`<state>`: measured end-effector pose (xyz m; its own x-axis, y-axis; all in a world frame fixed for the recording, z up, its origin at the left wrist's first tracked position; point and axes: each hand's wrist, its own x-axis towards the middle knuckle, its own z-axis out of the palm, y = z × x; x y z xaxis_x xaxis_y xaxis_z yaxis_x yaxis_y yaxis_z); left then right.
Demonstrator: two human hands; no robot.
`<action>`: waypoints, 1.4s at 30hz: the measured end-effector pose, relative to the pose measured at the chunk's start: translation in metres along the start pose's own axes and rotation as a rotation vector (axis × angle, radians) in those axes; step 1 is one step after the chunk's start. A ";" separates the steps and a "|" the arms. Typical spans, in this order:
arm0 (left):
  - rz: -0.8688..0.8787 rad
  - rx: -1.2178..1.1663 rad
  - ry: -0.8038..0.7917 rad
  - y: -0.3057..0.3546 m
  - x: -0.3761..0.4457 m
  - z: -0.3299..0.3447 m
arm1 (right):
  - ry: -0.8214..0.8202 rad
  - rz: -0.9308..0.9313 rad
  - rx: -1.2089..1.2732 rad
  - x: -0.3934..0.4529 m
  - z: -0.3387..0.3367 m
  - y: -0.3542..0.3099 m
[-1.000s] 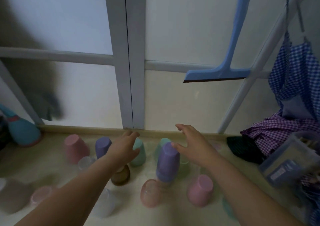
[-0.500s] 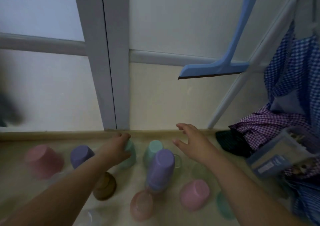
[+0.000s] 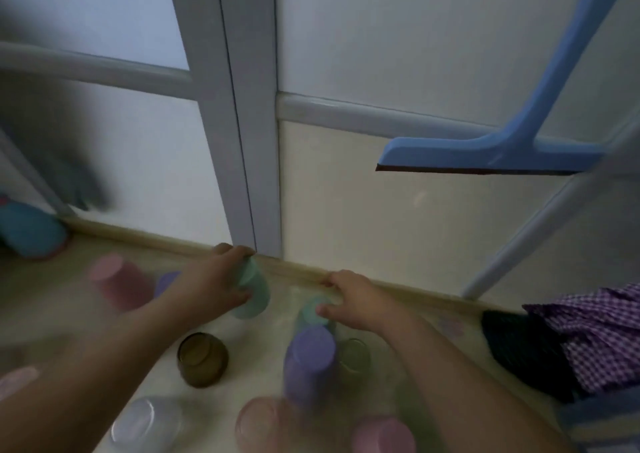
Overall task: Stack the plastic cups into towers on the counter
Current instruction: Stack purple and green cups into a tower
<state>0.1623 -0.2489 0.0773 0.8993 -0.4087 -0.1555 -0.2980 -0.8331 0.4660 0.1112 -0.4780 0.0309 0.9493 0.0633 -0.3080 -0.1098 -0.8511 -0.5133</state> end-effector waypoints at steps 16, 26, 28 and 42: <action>-0.145 0.028 0.173 0.012 -0.032 0.023 | -0.248 -0.329 -0.163 0.028 0.004 0.022; 0.088 -0.119 0.269 0.053 -0.045 -0.044 | 0.145 -0.258 -0.044 -0.058 -0.082 -0.011; 0.179 -0.161 0.286 0.067 -0.050 -0.057 | 0.218 -0.224 -0.040 -0.083 -0.098 -0.020; 0.432 -0.075 0.005 0.091 -0.074 -0.002 | 0.387 0.008 -0.055 -0.185 -0.089 -0.051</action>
<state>0.0696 -0.2940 0.1332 0.6984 -0.7121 0.0714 -0.6236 -0.5566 0.5490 -0.0324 -0.4927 0.1853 0.9905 -0.1363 0.0184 -0.1122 -0.8779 -0.4654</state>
